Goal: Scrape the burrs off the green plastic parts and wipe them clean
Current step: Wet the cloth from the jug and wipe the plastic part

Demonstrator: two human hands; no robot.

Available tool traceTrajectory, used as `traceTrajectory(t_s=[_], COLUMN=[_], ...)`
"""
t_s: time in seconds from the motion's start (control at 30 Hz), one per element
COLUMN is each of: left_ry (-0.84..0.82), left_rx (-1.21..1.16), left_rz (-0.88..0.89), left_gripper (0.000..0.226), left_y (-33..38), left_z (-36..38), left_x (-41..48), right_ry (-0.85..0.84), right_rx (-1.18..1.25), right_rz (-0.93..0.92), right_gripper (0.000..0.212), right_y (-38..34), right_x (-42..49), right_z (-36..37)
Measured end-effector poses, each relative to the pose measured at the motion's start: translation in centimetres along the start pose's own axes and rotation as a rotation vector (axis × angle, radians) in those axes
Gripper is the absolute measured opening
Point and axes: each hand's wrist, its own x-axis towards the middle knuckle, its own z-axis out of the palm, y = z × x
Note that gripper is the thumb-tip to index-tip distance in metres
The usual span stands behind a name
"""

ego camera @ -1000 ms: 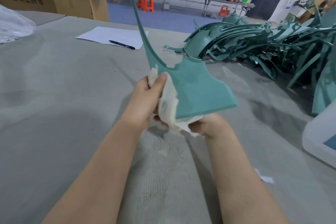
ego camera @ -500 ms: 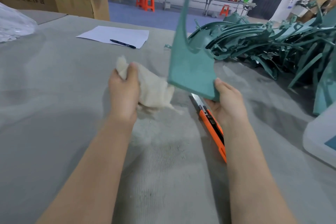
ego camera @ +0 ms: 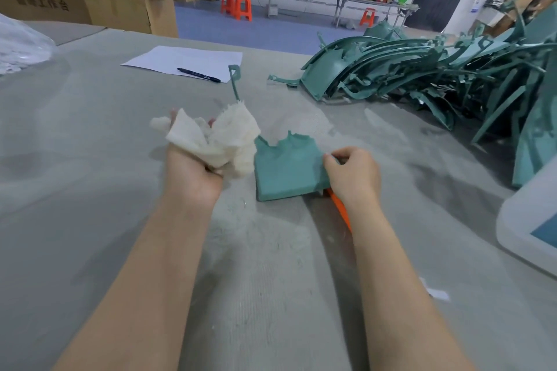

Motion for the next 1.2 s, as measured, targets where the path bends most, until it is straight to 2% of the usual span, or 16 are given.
traceTrajectory(t_s=[0.07,0.13,0.2,0.3,0.4,0.47,0.53,0.57,0.63,0.7,0.8,0.87,0.97,1.03,1.1,1.2], left_ry=[-0.01,0.121,0.162,0.147,0.094,0.082,0.07,0.039,-0.071,-0.132,-0.167,-0.114,-0.056,-0.023,0.007,0.113], left_rx=[-0.031,-0.086,-0.043,0.152,0.276,0.247,0.149,0.098,0.003,-0.069,-0.049,0.024,0.122,0.173,0.178,0.268], left_rz=[-0.004,-0.012,-0.026,0.044,0.094,0.077,0.01,-0.047,-0.165,-0.221,-0.245,-0.247,-0.295,-0.299,-0.236,-0.04], left_gripper=[0.045,0.02,0.014,0.028,0.018,0.022,0.021,0.016,0.03,0.054,0.045,0.032,0.031,0.019,0.006,0.015], left_y=[0.3,0.2,-0.4,-1.3,-2.0,-2.5,-2.6,-2.5,-2.2,-2.1,-2.9,-3.1,-3.2,-3.3,-3.4,-3.9], left_z=[0.4,0.6,0.7,0.6,1.3,1.7,2.1,2.1,2.0,2.1,2.6,2.7,2.1,2.1,3.3,6.7], left_x=[0.2,0.8,1.1,1.2,0.7,0.5,0.3,0.3,0.1,0.0,-0.2,0.0,0.3,0.4,0.5,1.2], right_ry=[0.012,0.001,0.02,0.063,-0.171,-0.335,-0.337,-0.291,-0.174,-0.086,-0.1,-0.215,-0.508,-0.543,-0.441,-0.137], right_rx=[-0.054,-0.103,-0.112,0.251,0.611,0.571,0.359,0.304,0.361,0.474,0.575,0.613,0.691,0.668,0.699,0.839], right_rz=[-0.001,-0.005,-0.028,-0.17,-0.343,-0.481,-0.597,-0.613,-0.54,-0.437,-0.391,-0.394,-0.36,-0.353,-0.296,-0.167], right_gripper=[0.032,0.035,0.035,0.028,0.017,0.028,0.032,0.026,0.004,0.006,0.011,0.008,0.015,0.023,0.023,0.027], right_y=[0.2,0.4,0.1,-1.2,-3.2,-3.8,-4.1,-4.1,-3.9,-3.7,-3.8,-4.0,-4.2,-4.5,-4.6,-3.0], right_x=[0.1,0.2,0.2,-0.8,-2.8,-3.9,-4.5,-4.5,-4.1,-3.7,-3.9,-4.1,-4.3,-4.4,-4.4,-3.4], right_z=[0.0,0.0,-0.2,-0.6,-0.7,0.1,1.2,1.7,1.9,1.6,1.5,1.4,0.7,0.2,-0.8,-4.0])
